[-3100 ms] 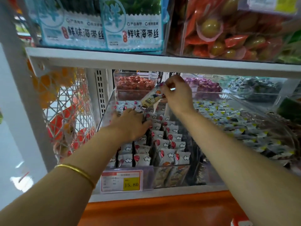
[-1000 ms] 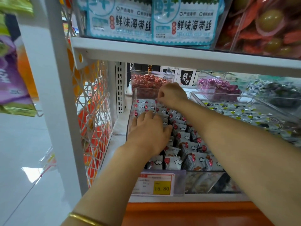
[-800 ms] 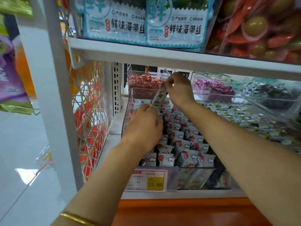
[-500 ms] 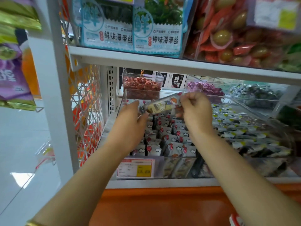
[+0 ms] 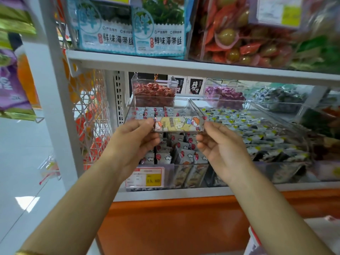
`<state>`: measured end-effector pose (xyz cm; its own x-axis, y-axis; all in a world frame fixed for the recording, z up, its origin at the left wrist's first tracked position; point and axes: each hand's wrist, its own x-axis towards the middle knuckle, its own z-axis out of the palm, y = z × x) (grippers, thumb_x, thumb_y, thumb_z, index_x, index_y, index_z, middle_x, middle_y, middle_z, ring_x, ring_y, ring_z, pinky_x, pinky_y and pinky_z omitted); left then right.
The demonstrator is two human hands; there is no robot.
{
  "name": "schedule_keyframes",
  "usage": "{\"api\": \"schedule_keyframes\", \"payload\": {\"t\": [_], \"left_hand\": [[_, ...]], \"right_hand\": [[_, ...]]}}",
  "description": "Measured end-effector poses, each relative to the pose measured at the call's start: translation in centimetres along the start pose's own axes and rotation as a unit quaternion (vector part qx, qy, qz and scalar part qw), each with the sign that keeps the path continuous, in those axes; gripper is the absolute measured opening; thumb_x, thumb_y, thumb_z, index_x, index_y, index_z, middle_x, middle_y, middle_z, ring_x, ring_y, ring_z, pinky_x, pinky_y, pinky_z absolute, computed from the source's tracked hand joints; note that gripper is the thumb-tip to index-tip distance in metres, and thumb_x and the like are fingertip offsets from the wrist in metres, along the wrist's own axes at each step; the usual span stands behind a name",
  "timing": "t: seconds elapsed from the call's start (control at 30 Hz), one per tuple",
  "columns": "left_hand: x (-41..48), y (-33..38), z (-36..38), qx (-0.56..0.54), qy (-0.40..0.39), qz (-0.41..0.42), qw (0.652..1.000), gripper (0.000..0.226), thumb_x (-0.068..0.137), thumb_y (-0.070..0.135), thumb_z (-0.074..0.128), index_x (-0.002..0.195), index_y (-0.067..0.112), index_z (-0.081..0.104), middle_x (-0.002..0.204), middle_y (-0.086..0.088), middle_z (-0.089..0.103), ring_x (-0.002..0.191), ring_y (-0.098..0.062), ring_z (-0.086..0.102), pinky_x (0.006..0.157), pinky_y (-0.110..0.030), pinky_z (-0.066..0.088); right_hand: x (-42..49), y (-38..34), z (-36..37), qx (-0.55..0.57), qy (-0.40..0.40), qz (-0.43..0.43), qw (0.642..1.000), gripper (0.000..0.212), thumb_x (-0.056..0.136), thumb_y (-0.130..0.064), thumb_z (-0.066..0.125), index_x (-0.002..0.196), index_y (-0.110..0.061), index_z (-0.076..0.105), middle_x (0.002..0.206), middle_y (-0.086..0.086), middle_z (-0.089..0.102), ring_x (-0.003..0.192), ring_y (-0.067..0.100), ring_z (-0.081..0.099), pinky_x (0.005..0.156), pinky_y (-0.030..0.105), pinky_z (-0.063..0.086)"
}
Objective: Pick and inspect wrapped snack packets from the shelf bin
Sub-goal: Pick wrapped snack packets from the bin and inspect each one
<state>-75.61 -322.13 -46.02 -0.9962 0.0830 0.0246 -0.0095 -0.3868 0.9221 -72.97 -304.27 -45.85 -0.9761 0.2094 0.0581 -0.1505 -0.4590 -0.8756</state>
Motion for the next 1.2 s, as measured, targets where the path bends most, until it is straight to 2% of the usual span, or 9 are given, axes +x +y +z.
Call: {"api": "schedule_keyframes", "payload": {"t": [0.17, 0.3, 0.43, 0.6, 0.73, 0.83, 1.03, 1.13, 1.2], "left_hand": [[0.3, -0.1, -0.1, -0.043, 0.012, -0.002, 0.999, 0.033, 0.089, 0.012, 0.056, 0.058, 0.012, 0.066, 0.066, -0.002, 0.058, 0.055, -0.009, 0.057, 0.054, -0.017, 0.053], [0.4, 0.1, 0.0, -0.083, 0.01, -0.013, 0.996, 0.019, 0.09, 0.013, 0.054, 0.073, 0.011, 0.062, 0.056, 0.001, 0.056, 0.049, -0.006, 0.056, 0.049, -0.015, 0.05], [0.2, 0.0, 0.6, -0.133, -0.004, -0.039, 0.99, 0.019, 0.091, 0.011, 0.054, 0.073, 0.011, 0.06, 0.052, 0.002, 0.055, 0.045, -0.004, 0.054, 0.044, -0.014, 0.048], [0.0, -0.2, 0.2, 0.041, -0.05, 0.034, 0.997, 0.016, 0.089, 0.011, 0.055, 0.075, 0.011, 0.063, 0.074, -0.003, 0.063, 0.065, -0.013, 0.062, 0.059, -0.02, 0.054], [-0.1, -0.1, 0.3, 0.069, -0.053, 0.035, 0.996, 0.01, 0.087, 0.02, 0.059, 0.084, 0.012, 0.063, 0.096, -0.007, 0.065, 0.079, -0.017, 0.066, 0.064, -0.022, 0.054], [-0.2, 0.1, 0.3, 0.095, -0.062, 0.055, 0.992, 0.029, 0.075, 0.031, 0.064, 0.094, 0.009, 0.064, 0.093, -0.006, 0.069, 0.079, -0.015, 0.067, 0.064, -0.02, 0.054], [0.0, 0.5, 0.0, 0.162, -0.067, 0.061, 0.983, 0.024, 0.088, 0.007, 0.058, 0.111, 0.007, 0.065, 0.1, -0.007, 0.072, 0.09, -0.017, 0.07, 0.075, -0.022, 0.056], [-0.1, 0.9, -0.1, 0.2, -0.074, 0.064, 0.975, 0.022, 0.087, 0.001, 0.058, 0.107, 0.007, 0.067, 0.096, -0.005, 0.073, 0.087, -0.016, 0.071, 0.073, -0.021, 0.056], [-0.3, 0.8, 0.1, 0.236, -0.057, 0.086, 0.966, 0.017, 0.088, 0.001, 0.058, 0.098, 0.008, 0.07, 0.088, -0.004, 0.074, 0.08, -0.015, 0.072, 0.068, -0.02, 0.057]], "right_hand": [[0.4, 0.3, -0.4, 0.039, -0.017, 0.009, 0.999, 0.015, 0.088, -0.007, 0.056, 0.074, -0.007, 0.062, 0.056, 0.0, 0.062, 0.051, 0.009, 0.061, 0.047, 0.019, 0.051], [0.6, 0.5, -0.3, 0.05, -0.019, 0.005, 0.999, 0.013, 0.089, -0.005, 0.054, 0.079, -0.004, 0.062, 0.059, 0.001, 0.065, 0.054, 0.011, 0.063, 0.051, 0.02, 0.053], [0.9, 0.5, -0.4, 0.035, 0.002, -0.025, 0.999, 0.016, 0.091, -0.002, 0.051, 0.078, -0.006, 0.059, 0.061, 0.003, 0.064, 0.054, 0.012, 0.064, 0.051, 0.022, 0.054], [0.9, 0.8, -0.6, -0.075, 0.002, -0.061, 0.995, 0.016, 0.086, -0.025, 0.061, 0.079, -0.011, 0.061, 0.084, 0.012, 0.06, 0.071, 0.021, 0.063, 0.053, 0.027, 0.054], [0.8, 1.2, -0.7, -0.141, -0.012, -0.114, 0.983, 0.013, 0.089, -0.01, 0.059, 0.079, -0.015, 0.067, 0.091, 0.009, 0.058, 0.077, 0.018, 0.063, 0.063, 0.025, 0.055], [0.9, 1.0, -0.7, -0.159, -0.037, -0.128, 0.978, 0.013, 0.089, -0.008, 0.059, 0.086, -0.016, 0.069, 0.096, 0.007, 0.065, 0.084, 0.018, 0.068, 0.067, 0.025, 0.055], [1.3, 0.9, -0.7, -0.163, -0.032, -0.117, 0.979, 0.015, 0.082, -0.013, 0.066, 0.08, -0.026, 0.074, 0.094, -0.003, 0.071, 0.096, 0.02, 0.067, 0.081, 0.038, 0.054], [1.2, 0.7, -0.7, -0.095, -0.038, -0.106, 0.989, 0.026, 0.069, -0.019, 0.07, 0.094, -0.014, 0.067, 0.083, -0.004, 0.071, 0.086, 0.017, 0.07, 0.072, 0.028, 0.056], [1.0, 0.6, -0.5, -0.048, -0.042, -0.096, 0.993, 0.032, 0.065, -0.018, 0.069, 0.094, -0.006, 0.062, 0.08, 0.0, 0.07, 0.081, 0.017, 0.07, 0.066, 0.024, 0.056]]}}
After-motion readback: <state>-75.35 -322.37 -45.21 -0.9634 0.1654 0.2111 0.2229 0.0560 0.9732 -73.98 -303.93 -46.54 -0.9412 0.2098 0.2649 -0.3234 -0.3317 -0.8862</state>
